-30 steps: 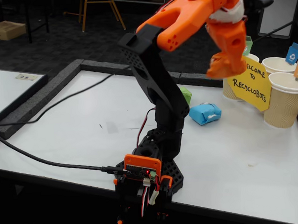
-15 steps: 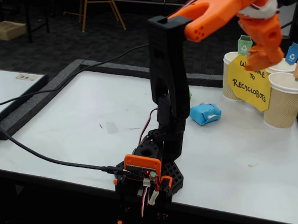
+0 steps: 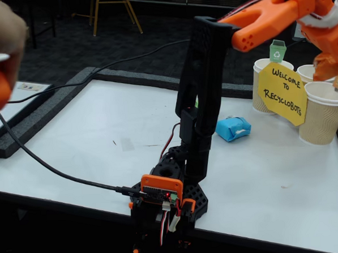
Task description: Sort rubbish by color.
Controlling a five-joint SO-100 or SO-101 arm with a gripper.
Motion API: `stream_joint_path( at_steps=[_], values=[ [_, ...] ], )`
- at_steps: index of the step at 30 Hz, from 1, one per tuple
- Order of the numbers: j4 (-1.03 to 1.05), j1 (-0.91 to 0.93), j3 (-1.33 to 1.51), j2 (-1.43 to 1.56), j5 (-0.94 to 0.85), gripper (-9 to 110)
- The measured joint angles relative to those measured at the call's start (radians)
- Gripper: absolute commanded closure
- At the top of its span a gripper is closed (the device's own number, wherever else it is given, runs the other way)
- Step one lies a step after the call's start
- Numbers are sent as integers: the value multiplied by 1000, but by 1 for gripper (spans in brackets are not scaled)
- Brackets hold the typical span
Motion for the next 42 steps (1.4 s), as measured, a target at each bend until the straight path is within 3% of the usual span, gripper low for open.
stream_joint_path(
  at_steps=[10, 18, 27, 30, 35, 42],
  values=[
    [-101, 0, 0, -81, 0, 100],
    [-123, 0, 0, -81, 0, 83],
    [-123, 3, 0, -81, 0, 78],
    [-123, 3, 0, -81, -2, 82],
    [-117, 3, 0, -81, -2, 99],
    [35, 3, 0, -64, -2, 101]
  ],
)
